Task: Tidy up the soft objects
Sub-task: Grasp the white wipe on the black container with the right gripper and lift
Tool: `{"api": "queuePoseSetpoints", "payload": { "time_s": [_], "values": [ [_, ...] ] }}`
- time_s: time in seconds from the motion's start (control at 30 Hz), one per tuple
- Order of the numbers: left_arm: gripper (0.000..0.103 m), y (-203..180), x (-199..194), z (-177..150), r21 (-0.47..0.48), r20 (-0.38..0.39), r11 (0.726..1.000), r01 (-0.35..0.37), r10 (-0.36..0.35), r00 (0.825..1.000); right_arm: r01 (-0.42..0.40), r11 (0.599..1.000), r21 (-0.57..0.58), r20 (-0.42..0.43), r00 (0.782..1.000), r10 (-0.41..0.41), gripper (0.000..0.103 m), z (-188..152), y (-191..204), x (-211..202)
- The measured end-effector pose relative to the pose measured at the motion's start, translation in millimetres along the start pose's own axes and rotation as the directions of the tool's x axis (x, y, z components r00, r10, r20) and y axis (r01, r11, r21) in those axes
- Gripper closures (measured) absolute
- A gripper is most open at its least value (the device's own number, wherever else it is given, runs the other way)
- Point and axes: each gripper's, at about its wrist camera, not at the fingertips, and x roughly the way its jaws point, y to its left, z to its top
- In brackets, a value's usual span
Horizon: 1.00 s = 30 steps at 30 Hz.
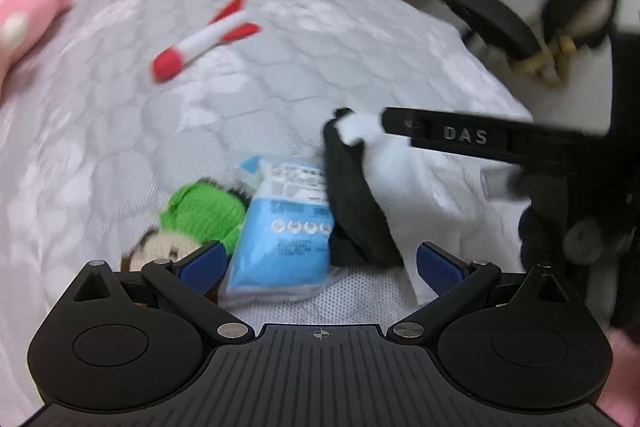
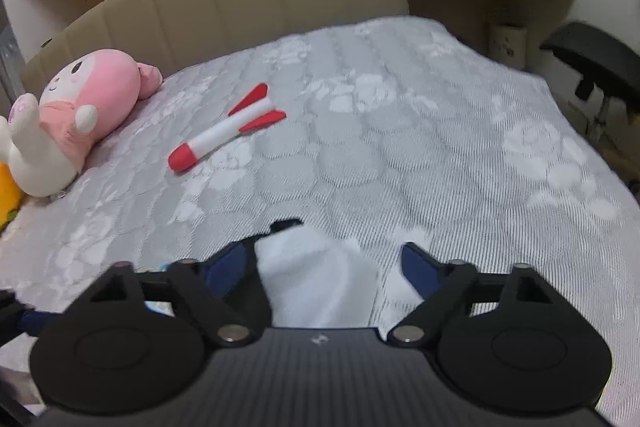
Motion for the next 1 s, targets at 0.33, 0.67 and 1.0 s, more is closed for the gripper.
{"api": "queuePoseSetpoints", "payload": {
  "time_s": [0.33, 0.67, 1.0],
  "values": [
    [0.0, 22, 11, -7, -0.147, -0.059, 0.988, -0.046, 0.038, 0.998, -0.038, 0.999, 0.029, -0.117, 0.992, 0.041, 0.057, -31, -15, 29],
    [0.0, 0, -11, -36, -0.151, -0.125, 0.988, -0.012, -0.007, 0.992, -0.136, 0.953, 0.27, -0.129, 0.976, 0.176, 0.09, -26, -44, 15],
    [0.0, 32, -47, -45, -0.255, -0.117, 0.958, -0.131, 0.103, 0.988, -0.164, 0.903, 0.396, -0.135, 0.963, 0.234, 0.09, -24, -58, 7]
  ]
}}
